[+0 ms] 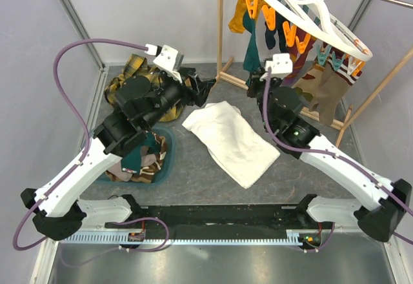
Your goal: Remove the socks clipped to the hanger
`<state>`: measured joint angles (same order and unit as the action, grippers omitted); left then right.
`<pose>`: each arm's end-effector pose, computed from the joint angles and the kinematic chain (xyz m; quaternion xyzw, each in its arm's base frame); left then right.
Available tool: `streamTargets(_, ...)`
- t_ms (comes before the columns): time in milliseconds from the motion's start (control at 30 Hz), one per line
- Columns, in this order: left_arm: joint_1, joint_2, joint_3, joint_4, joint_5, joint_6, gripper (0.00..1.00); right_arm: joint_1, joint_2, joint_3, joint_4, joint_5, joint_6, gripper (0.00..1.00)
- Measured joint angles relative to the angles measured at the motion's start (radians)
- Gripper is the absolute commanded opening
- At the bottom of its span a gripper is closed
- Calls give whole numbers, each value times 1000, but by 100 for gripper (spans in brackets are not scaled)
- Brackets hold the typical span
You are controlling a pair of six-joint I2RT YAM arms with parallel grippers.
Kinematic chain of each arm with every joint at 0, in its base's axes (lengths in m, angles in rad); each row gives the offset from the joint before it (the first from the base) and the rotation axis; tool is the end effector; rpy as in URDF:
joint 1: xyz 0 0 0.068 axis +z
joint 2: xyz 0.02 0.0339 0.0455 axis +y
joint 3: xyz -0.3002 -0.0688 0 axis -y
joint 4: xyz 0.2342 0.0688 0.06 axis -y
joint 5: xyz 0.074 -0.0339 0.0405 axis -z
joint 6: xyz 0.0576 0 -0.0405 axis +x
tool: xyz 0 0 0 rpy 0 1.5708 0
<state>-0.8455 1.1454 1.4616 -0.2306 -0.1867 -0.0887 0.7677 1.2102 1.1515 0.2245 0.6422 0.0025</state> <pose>0.1607 -0.1651 0.5280 0.1849 0.6510 -0.2740 0.6833 0.2181 0.1626 0.4604 -0.0054 0.6587 0.0831 0.7478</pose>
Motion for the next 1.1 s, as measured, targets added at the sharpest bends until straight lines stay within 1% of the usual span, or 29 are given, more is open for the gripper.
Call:
streamTargets(133,0,2,-18,24,76,-40,75,0,-92,-25,-45,-30,59,0)
streamTargets(333,0,-4,-159,124,223,-66,75,-2,-174,-48,-100,-64,133,0)
streamTargets(533,0,79,-156,181,297,-65,75,-2,-191,-52,-146,-94,182,0)
streamTargets(700,0,169,-27,184,301,-72,75,-5,-207,-79,-175,-97,200,0)
streamTargets(867,0,256,207,182,204,-112,75,-6,-212,-90,-189,-99,195,0)
streamTargets(1033,0,333,393,211,143,-124,74,-6,-212,-91,-190,-116,182,0)
streamTargets(1100,0,377,459,231,134,-123,72,-6,-212,-91,-191,-120,176,0)
